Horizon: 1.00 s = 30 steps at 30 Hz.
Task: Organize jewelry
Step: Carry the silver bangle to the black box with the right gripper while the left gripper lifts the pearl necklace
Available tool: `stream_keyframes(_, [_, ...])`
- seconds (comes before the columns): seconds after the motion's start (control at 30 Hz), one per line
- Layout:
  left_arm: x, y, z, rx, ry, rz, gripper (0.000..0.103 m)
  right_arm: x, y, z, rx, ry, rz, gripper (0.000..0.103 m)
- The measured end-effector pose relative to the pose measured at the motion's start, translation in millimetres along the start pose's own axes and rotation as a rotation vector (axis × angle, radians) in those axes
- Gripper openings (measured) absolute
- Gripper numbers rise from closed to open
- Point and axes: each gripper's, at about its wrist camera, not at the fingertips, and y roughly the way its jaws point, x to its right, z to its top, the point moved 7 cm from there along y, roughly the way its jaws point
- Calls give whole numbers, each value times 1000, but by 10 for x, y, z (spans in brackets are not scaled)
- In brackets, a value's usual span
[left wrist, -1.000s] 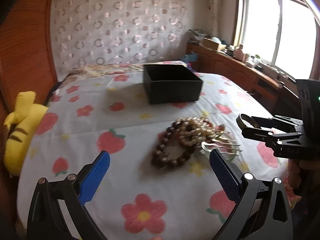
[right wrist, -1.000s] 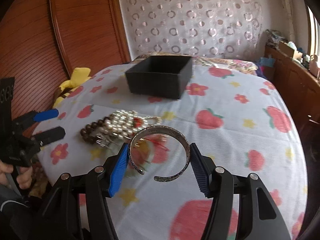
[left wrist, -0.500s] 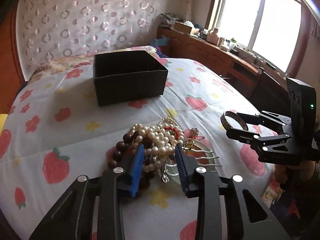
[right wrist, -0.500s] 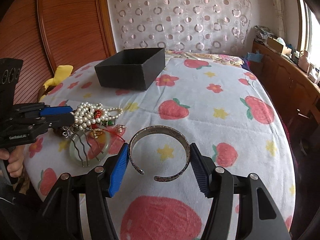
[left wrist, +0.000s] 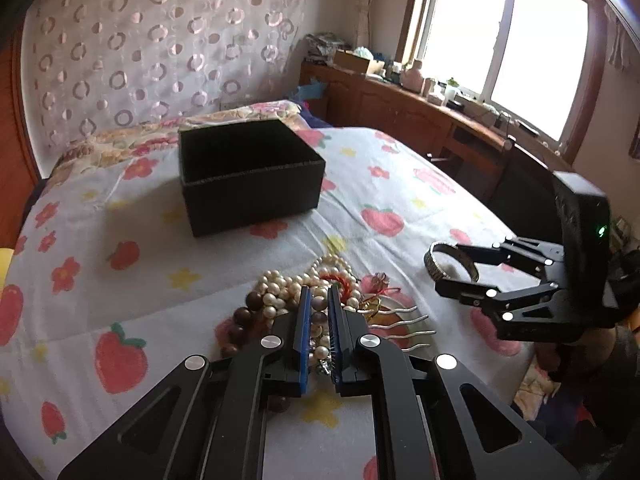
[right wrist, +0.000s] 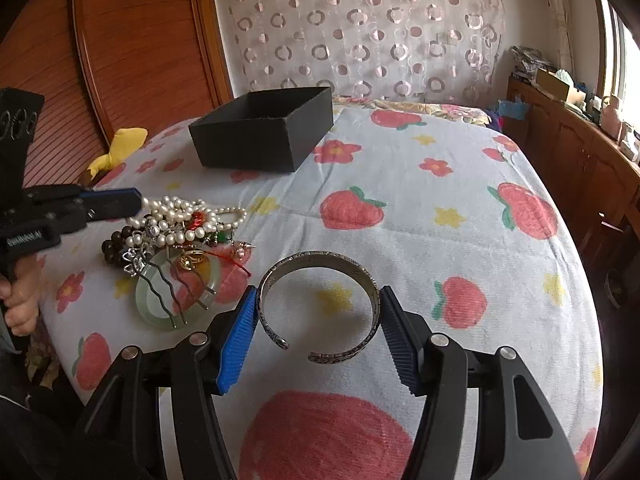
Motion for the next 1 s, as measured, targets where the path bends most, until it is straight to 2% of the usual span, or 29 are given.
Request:
stream_keyframes(0.2, [15, -281, 234, 62, -14, -17, 7, -5, 4, -2, -1, 1, 3, 63])
stream_keyframes(0.47, [125, -735, 725, 180, 22, -19, 7, -106, -54, 74, 26, -20, 19, 63])
stream_keyframes(1.0, [191, -1423, 1576, 353, 87, 44, 7, -327, -449, 469, 123, -86, 42, 63])
